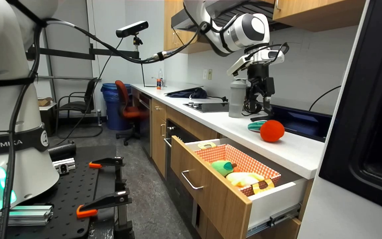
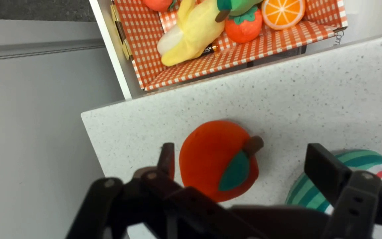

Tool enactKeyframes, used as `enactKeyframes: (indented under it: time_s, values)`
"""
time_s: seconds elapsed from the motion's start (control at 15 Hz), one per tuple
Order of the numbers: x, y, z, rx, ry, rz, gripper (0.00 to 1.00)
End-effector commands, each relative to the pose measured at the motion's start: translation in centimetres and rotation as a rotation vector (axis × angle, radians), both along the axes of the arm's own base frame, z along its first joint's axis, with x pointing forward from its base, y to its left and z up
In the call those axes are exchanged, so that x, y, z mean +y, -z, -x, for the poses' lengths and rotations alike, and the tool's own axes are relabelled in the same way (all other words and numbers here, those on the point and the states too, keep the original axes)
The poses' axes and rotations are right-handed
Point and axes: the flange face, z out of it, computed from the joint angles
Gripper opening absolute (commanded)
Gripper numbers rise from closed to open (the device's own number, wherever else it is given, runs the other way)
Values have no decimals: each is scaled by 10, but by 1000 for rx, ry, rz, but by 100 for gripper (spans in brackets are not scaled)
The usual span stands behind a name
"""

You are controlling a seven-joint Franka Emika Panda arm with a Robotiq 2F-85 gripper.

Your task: Put the orange plus toy on the counter then close the drawer

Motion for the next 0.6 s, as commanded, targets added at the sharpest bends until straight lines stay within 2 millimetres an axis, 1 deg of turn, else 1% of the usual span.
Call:
enactKeyframes:
  time_s: [0.0,0.27,0.53]
  values:
    - [15,-8,20,50,-20,-32,100]
    - [31,-7,44,79,-34,-49,100]
    - [39,-8,71,104,-37,-64,100]
